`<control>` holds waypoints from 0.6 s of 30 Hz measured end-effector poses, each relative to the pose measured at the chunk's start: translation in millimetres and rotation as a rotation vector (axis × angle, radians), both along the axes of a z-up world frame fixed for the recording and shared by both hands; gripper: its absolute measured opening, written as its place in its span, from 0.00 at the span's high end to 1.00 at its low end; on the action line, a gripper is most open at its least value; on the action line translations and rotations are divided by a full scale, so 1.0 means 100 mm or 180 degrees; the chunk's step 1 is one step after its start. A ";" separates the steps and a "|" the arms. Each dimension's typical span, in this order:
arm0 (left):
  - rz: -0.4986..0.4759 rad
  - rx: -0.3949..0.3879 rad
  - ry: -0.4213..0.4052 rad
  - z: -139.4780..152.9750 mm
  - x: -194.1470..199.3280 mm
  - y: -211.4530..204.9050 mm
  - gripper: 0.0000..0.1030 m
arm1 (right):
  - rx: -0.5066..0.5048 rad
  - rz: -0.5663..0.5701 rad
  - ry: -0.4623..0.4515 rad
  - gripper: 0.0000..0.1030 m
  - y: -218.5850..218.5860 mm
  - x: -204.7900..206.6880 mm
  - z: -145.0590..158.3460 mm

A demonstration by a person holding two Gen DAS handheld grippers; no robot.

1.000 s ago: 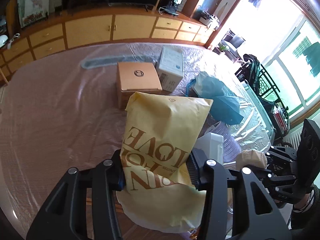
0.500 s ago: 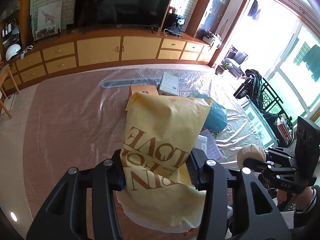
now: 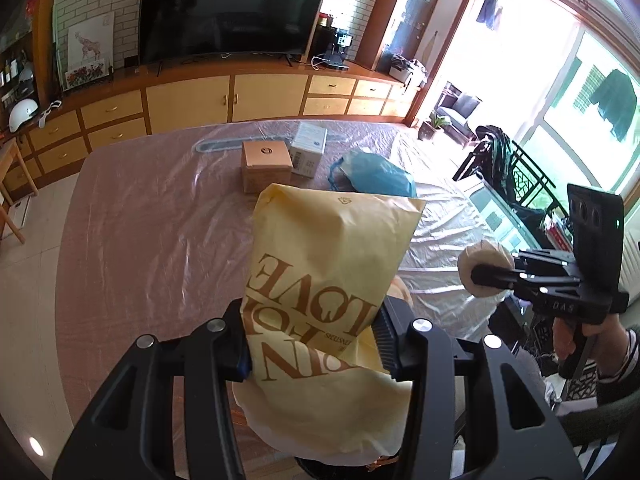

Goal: Collect trash
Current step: 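Carry the yellow bag and bread roll over the black trash bin with both tools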

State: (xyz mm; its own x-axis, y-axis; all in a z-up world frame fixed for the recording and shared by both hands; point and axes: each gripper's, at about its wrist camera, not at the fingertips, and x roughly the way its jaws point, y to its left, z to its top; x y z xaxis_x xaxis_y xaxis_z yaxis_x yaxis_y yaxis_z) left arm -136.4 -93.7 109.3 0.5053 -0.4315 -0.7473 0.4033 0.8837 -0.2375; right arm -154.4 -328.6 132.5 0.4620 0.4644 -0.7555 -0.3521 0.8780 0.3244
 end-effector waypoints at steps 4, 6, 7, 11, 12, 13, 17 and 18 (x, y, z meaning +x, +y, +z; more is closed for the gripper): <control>-0.0089 0.0062 0.0005 -0.06 -0.20 -0.08 0.54 | 0.0004 0.0070 0.0052 0.77 0.02 -0.15 -0.02; -0.0158 0.0084 0.0025 -0.09 -0.29 -0.12 0.54 | 0.0007 0.0106 0.0080 0.77 0.04 -0.23 -0.04; -0.0191 0.0111 0.0024 -0.10 -0.33 -0.14 0.54 | 0.0002 0.0128 0.0098 0.77 0.04 -0.27 -0.05; -0.0321 0.0188 0.0034 -0.16 -0.52 -0.23 0.54 | 0.0002 0.0193 0.0171 0.77 0.09 -0.41 -0.10; -0.0343 0.0193 0.0037 -0.17 -0.57 -0.25 0.54 | 0.0001 0.0214 0.0196 0.77 0.10 -0.45 -0.12; -0.0377 0.0194 0.0043 -0.19 -0.61 -0.27 0.54 | 0.0003 0.0228 0.0211 0.77 0.11 -0.48 -0.13; -0.0516 0.0196 0.0066 -0.25 -0.78 -0.31 0.54 | 0.0006 0.0311 0.0283 0.77 0.15 -0.60 -0.17; -0.0554 0.0201 0.0079 -0.28 -0.84 -0.33 0.54 | -0.0007 0.0331 0.0298 0.77 0.16 -0.63 -0.18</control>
State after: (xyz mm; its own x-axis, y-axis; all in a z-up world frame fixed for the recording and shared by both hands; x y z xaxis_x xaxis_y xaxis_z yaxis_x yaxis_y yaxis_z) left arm -220.5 -126.6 81.3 0.4081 -0.4627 -0.7870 0.5461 0.8145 -0.1957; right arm -217.4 -312.5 114.5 0.3388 0.5045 -0.7942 -0.4095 0.8390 0.3583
